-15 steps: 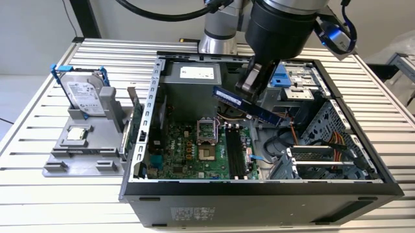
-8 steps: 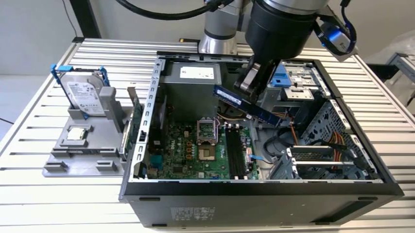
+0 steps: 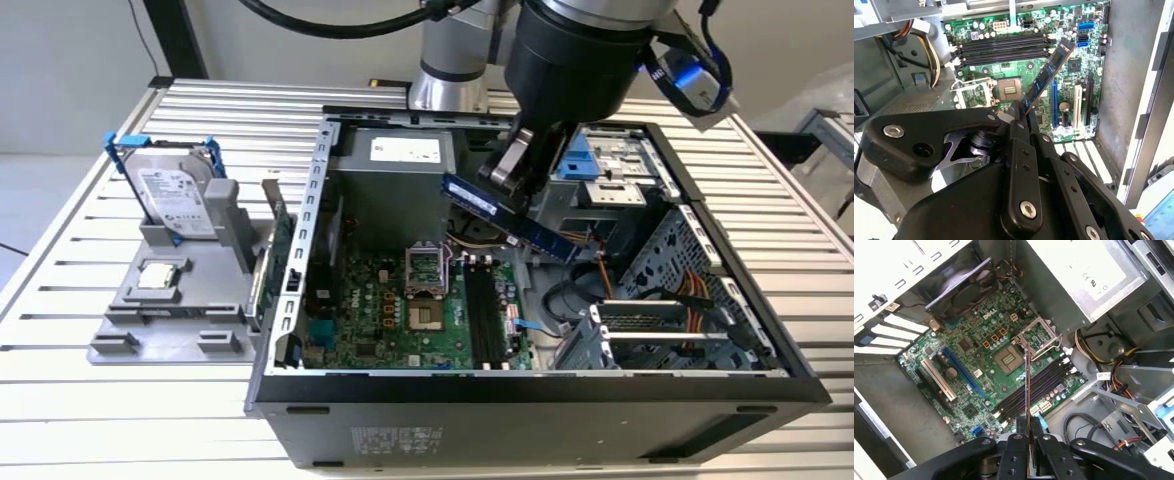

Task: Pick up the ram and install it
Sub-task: 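Insert the ram into the slot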

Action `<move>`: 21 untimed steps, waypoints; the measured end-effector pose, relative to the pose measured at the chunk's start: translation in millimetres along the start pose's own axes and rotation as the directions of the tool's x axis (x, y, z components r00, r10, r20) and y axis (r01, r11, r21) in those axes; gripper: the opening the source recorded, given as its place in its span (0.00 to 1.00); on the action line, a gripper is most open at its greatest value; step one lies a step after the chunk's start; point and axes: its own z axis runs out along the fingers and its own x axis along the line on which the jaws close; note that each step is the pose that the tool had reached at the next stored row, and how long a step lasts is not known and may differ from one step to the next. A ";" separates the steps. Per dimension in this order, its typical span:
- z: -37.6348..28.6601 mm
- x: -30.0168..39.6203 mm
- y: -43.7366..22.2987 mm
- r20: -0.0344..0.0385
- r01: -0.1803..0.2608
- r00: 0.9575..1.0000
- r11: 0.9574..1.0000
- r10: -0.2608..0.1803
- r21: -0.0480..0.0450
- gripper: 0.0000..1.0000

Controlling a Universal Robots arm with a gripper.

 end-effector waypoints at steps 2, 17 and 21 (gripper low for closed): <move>0.0 0.0 0.0 0.001 -0.012 1.000 1.000 0.012 0.000 0.00; 0.0 0.0 0.0 0.005 -0.105 0.994 0.994 0.105 0.001 0.00; 0.0 0.0 0.0 0.007 -0.130 0.991 0.991 0.130 0.001 0.00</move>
